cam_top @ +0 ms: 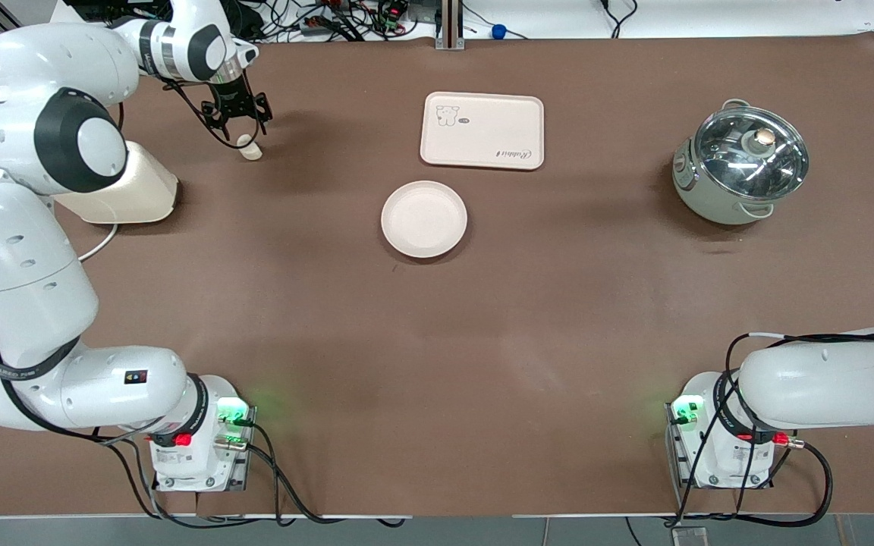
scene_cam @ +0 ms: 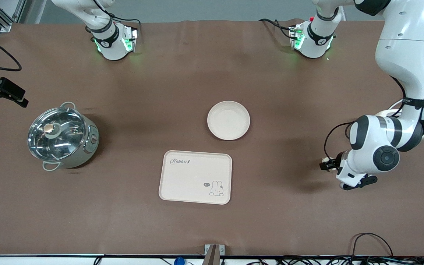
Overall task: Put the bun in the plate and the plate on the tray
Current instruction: 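Reach the left gripper down to the white bun beside the toaster, then close the left gripper on the bun and lift it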
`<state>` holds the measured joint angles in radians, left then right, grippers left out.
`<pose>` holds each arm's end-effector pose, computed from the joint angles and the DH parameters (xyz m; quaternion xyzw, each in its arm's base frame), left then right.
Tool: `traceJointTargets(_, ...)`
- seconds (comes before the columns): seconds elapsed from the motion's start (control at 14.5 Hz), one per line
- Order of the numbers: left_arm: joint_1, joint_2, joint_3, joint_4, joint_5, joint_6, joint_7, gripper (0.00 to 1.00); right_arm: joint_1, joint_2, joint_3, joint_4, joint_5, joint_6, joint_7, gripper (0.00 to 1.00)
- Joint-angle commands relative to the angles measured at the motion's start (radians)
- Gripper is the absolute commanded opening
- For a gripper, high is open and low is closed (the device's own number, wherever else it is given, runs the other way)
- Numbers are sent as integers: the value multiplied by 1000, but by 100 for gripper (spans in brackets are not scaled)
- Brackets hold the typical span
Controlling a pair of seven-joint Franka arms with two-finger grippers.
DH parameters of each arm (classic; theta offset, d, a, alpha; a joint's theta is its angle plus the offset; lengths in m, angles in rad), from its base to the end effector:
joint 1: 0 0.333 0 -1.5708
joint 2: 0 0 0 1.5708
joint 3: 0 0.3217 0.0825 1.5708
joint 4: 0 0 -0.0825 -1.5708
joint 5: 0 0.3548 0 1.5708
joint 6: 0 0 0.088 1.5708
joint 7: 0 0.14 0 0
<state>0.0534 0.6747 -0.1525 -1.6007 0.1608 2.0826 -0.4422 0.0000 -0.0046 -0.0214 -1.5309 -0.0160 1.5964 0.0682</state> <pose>0.6487 -0.0414 0.2152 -0.9863 -0.1367 0.0832 0.0411 0.5292 -0.0136 0.6198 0.9983 -0.0448 0.0352 0.0071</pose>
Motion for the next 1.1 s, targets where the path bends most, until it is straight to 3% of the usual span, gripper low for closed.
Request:
traceJointTargets(0.0, -3, 25, -1, 15, 23, 28, -58, 87, 3, -11, 3, -9, -2, 1, 12, 100)
traceJointTargets(0.55, 3, 62, -1, 11, 51, 56, -55, 66, 15, -14, 1, -6, -2, 2, 12, 100)
traceJointTargets(1.03, 16, 69, -2, 2, 46, 74, -59, 16, 21, -14, 1, -9, -2, 4, 12, 100)
